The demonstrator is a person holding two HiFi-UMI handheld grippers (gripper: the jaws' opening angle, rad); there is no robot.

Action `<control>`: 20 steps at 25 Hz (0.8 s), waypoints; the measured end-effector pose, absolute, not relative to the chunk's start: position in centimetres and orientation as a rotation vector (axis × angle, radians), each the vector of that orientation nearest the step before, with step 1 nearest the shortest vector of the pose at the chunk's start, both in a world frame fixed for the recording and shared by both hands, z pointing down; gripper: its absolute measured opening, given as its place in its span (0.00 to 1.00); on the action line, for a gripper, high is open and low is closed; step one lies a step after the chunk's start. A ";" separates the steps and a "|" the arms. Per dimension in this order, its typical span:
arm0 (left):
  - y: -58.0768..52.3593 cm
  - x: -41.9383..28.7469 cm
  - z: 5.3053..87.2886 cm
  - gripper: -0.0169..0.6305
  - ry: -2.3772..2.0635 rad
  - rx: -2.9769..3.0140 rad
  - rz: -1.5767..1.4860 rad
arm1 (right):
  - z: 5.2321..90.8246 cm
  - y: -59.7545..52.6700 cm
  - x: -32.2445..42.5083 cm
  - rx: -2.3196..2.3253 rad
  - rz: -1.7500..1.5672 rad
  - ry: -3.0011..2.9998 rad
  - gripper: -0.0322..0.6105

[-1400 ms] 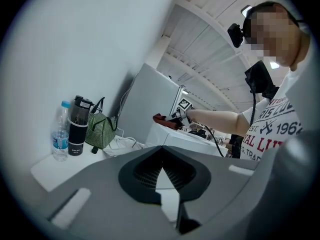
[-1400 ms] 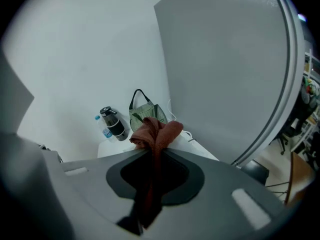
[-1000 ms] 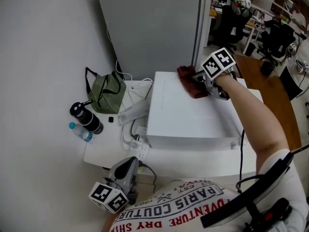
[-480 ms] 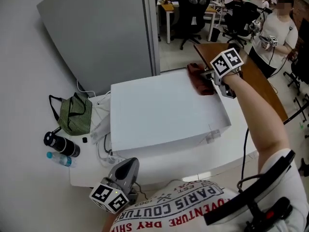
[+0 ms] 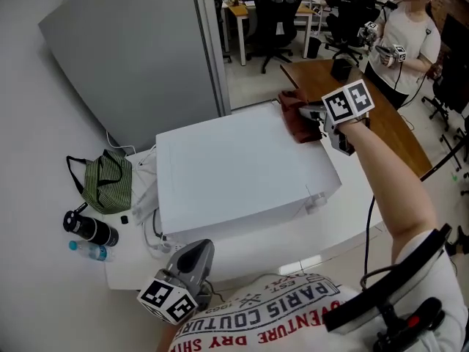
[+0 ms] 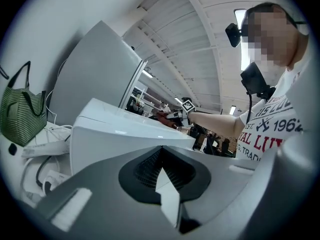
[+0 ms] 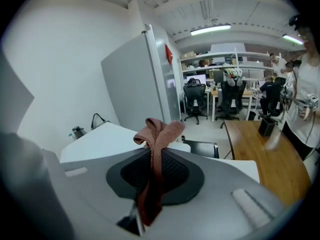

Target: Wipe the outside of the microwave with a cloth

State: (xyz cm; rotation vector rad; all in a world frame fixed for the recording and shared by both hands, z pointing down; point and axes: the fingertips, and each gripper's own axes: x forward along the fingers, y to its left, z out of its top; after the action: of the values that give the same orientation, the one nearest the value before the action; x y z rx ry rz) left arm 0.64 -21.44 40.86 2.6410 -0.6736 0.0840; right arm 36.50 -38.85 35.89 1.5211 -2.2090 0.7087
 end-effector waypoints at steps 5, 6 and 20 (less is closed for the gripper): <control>-21.2 -1.0 39.7 0.03 -0.661 2.664 0.055 | 30.4 -32.6 29.7 1.457 0.439 -2.472 0.12; -21.1 -1.4 39.6 0.03 -0.653 2.669 0.044 | 29.6 -30.7 27.8 1.430 0.408 -2.531 0.12; -13.2 0.2 39.7 0.03 -0.379 2.723 0.068 | 35.2 -8.0 11.3 1.236 0.497 -2.896 0.12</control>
State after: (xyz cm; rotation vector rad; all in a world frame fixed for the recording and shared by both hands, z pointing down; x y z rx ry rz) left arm 0.19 -13.21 39.73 2.7230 -0.3791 0.0684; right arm 11.32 -7.98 35.22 1.2359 -2.8958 0.4970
